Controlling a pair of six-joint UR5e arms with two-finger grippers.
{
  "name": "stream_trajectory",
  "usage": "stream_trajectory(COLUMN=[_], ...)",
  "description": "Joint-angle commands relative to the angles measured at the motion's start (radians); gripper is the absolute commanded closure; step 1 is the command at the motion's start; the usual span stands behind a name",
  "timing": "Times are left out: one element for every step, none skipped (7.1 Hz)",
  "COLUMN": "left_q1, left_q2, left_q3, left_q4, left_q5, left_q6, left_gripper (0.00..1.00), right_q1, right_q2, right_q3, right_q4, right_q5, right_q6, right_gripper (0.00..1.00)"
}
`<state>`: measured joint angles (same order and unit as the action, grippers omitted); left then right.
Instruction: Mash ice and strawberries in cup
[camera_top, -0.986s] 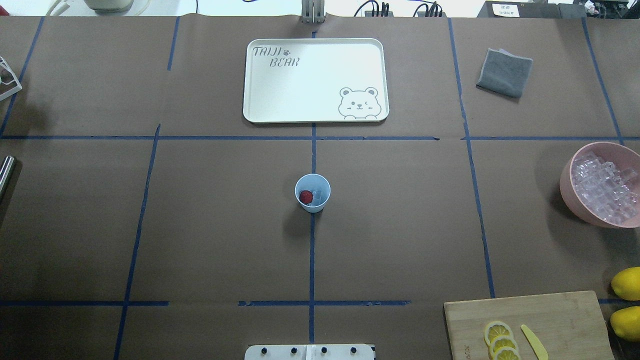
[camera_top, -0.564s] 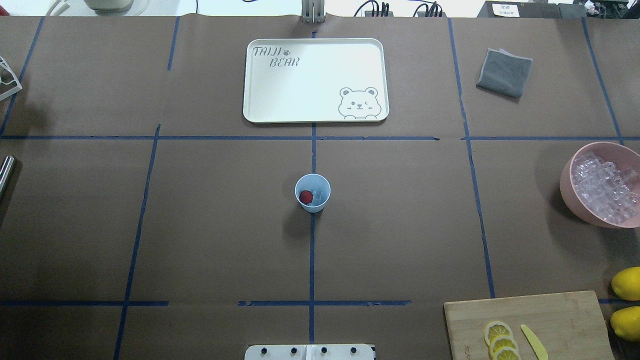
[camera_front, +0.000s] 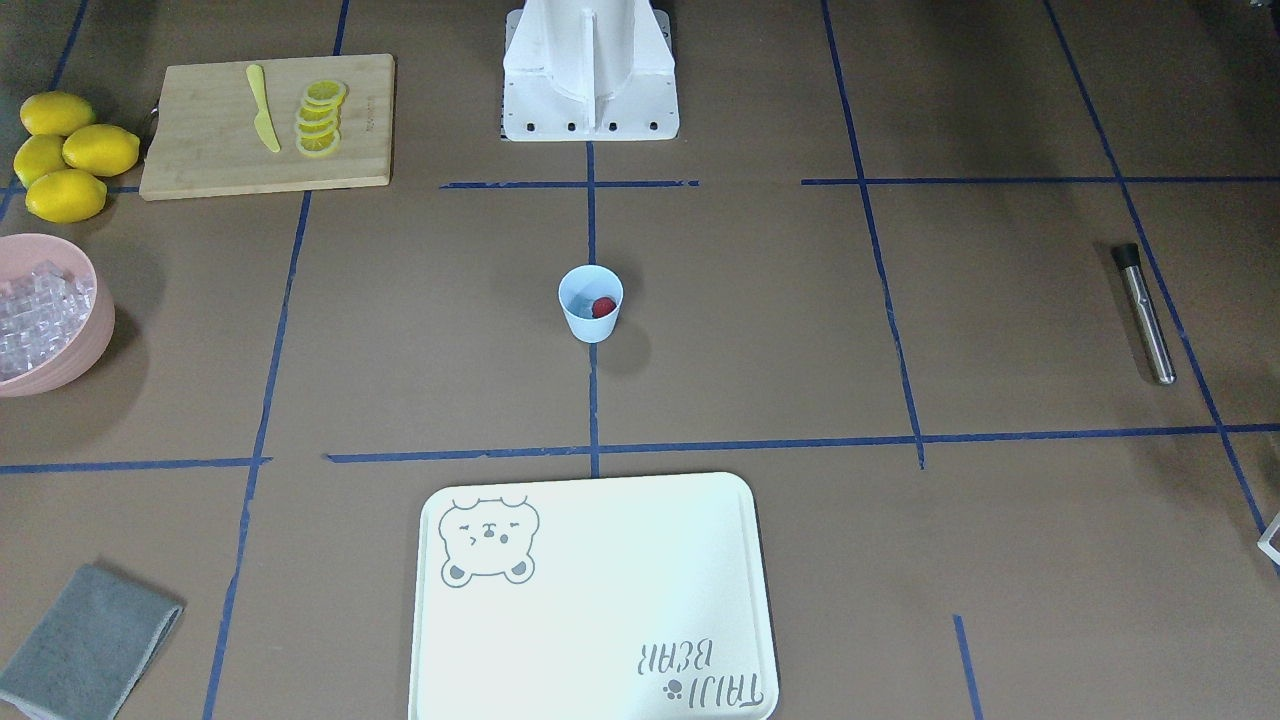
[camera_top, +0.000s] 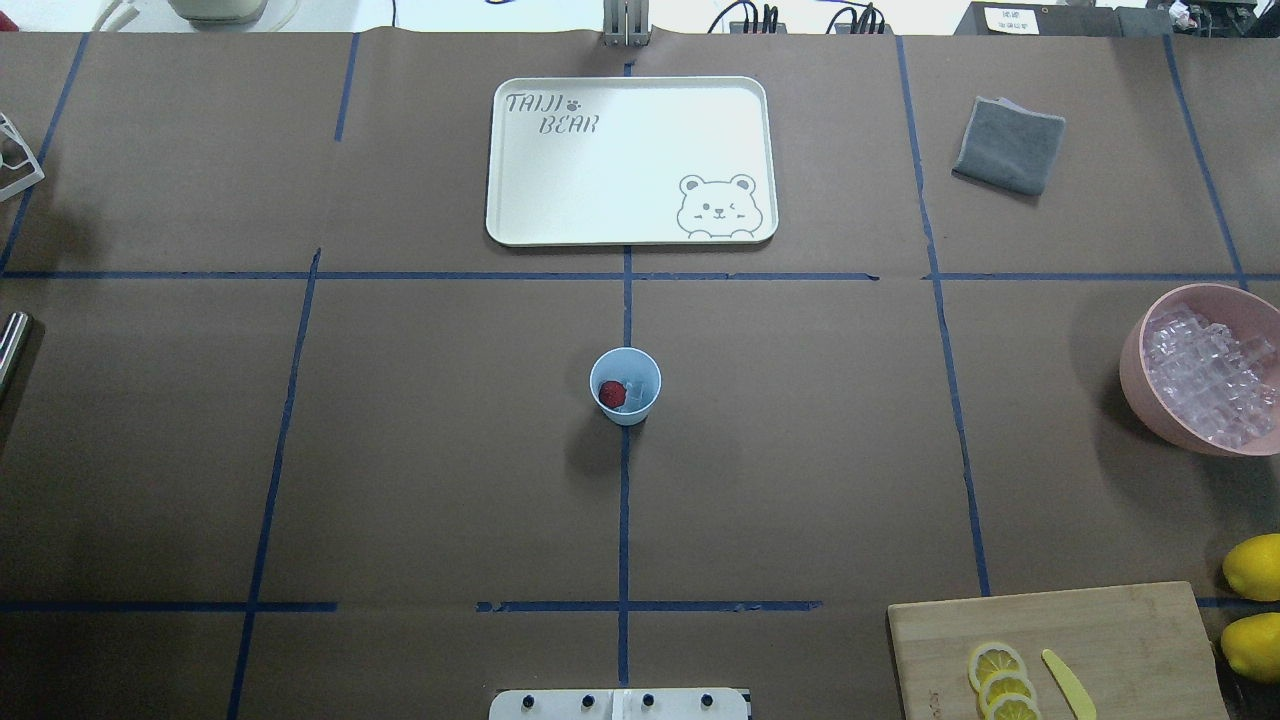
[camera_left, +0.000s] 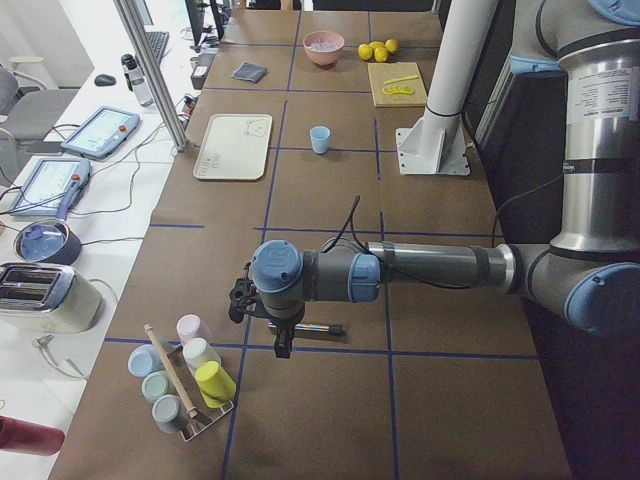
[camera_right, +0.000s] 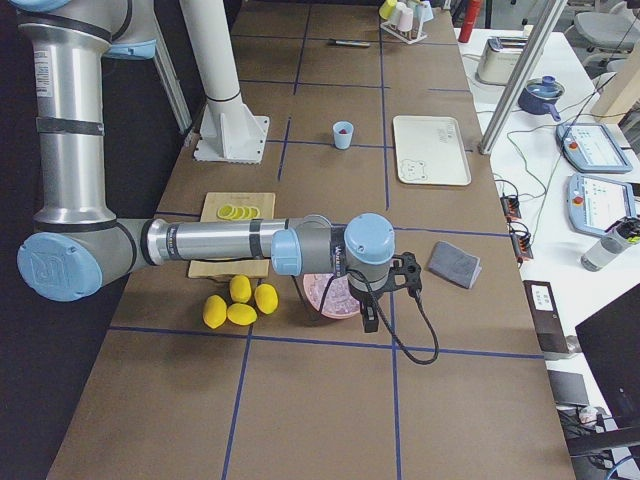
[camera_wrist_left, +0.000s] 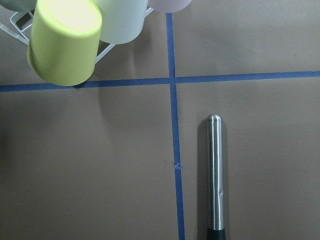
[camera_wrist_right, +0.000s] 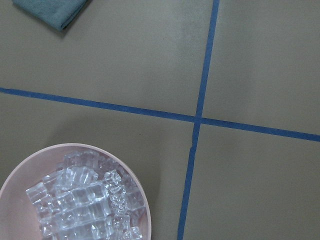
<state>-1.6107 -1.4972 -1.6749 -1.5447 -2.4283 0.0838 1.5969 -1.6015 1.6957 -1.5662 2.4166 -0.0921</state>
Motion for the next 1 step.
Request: stream_trajectory(left_q1=[0.0], left_q2=[0.0], left_q3=[0.001], left_q4=[0.0], left_q5=[0.0], left_q6=[0.001], left_gripper=[0.0], right_q1=[0.0], right_q2=[0.0], right_q3=[-0.001], right_q4=[0.0], right_q5=[-0.001], right_q6=[0.0], right_gripper=[0.01])
